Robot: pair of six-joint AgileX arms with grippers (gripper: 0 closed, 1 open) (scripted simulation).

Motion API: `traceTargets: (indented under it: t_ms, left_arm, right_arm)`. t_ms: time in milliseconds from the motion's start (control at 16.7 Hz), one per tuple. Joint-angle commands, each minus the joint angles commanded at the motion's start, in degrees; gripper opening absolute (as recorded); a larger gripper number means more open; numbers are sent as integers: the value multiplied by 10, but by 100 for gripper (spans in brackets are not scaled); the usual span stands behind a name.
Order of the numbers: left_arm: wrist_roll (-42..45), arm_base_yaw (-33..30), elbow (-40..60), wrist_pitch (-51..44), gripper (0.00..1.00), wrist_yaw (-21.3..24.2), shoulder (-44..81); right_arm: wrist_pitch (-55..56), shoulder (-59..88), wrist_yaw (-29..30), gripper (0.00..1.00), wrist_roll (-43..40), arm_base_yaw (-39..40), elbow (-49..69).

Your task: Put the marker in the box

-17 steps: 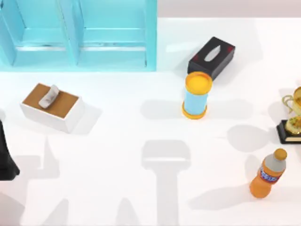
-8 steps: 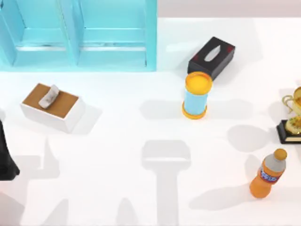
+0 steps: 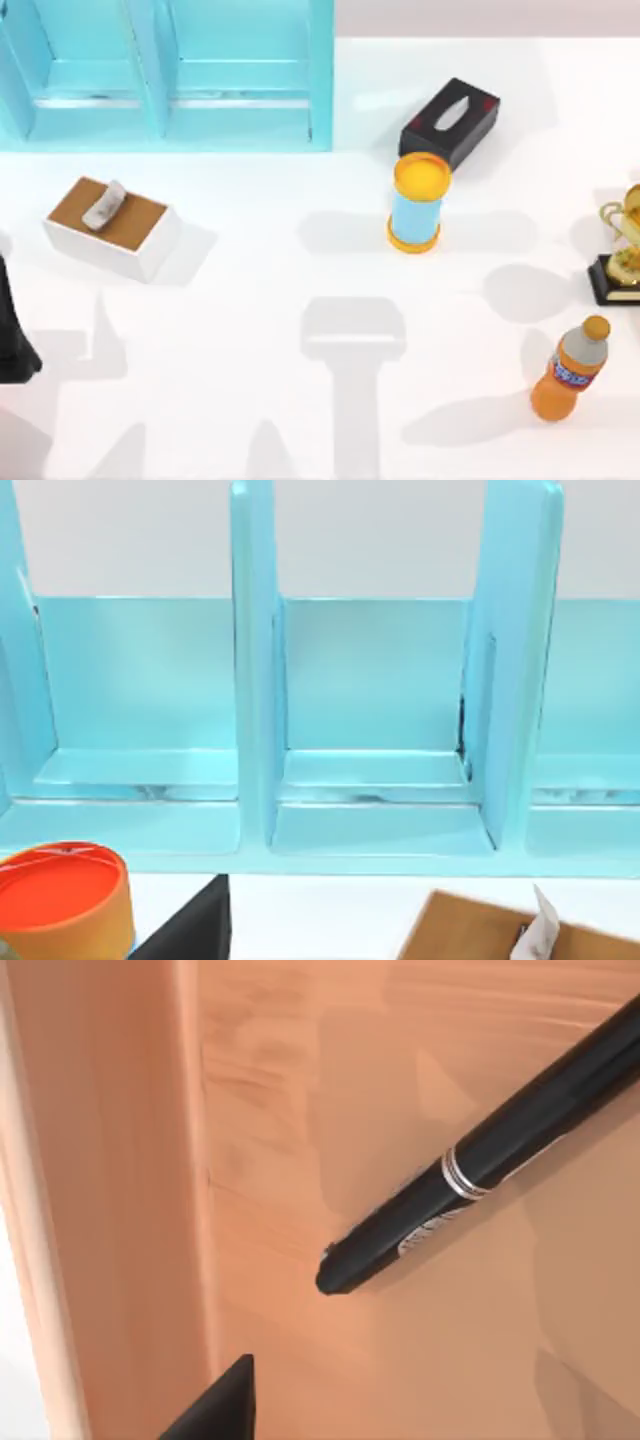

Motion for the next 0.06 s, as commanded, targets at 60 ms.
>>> traceTargets:
  t_ms: [60]
  left_arm:
    - [0,0,0,0,100,0,0]
  right_arm:
    - [0,0,0,100,0,0,0]
